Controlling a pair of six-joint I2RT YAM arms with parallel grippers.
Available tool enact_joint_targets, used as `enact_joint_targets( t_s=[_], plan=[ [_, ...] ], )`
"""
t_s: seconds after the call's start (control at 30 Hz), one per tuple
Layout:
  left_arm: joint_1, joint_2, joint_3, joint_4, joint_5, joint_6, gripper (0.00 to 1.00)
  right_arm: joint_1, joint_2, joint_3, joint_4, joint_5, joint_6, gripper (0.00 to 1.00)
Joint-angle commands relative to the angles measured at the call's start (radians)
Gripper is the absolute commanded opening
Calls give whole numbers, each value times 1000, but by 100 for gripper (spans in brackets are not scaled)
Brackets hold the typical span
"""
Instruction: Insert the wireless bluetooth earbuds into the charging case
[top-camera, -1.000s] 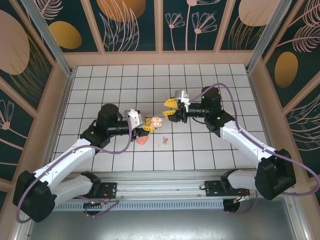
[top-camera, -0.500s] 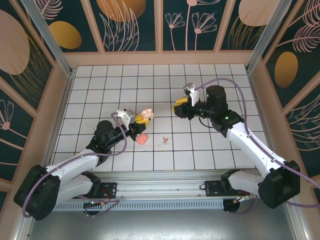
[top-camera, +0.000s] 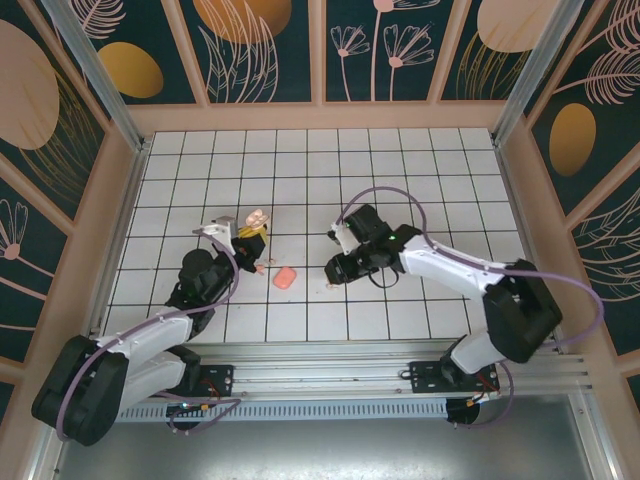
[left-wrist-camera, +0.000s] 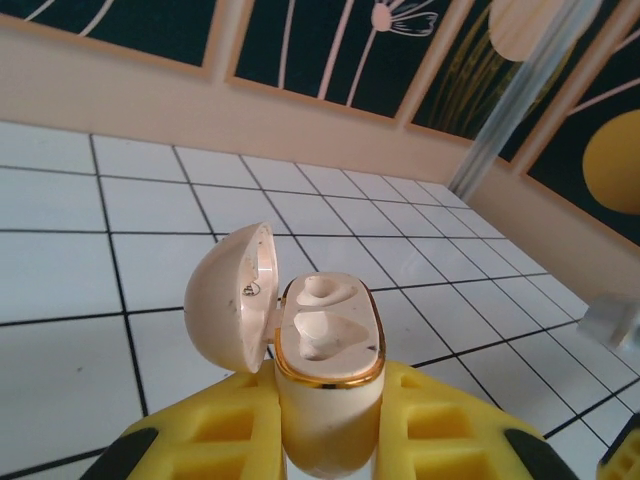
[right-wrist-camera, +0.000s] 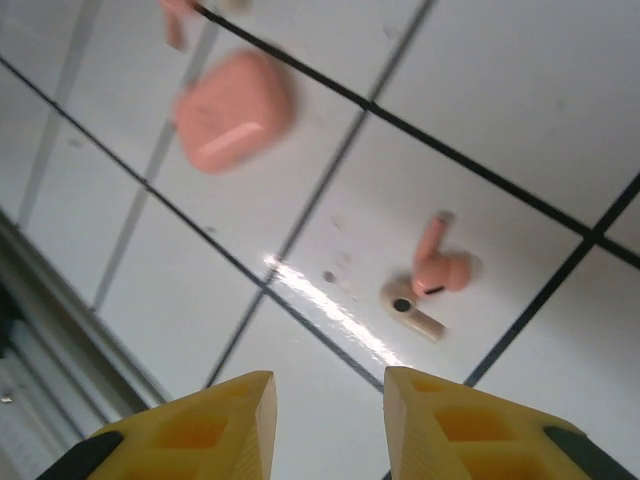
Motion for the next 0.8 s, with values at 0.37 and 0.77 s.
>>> enact_joint_targets(
  t_s=[0.37, 0.77],
  plan=[
    [29, -27, 39, -31, 40, -37, 16, 40, 290, 145, -49, 33, -67, 33],
    [29, -24, 43, -48, 48, -35, 16, 69, 255, 127, -109, -68, -24, 33]
  ],
)
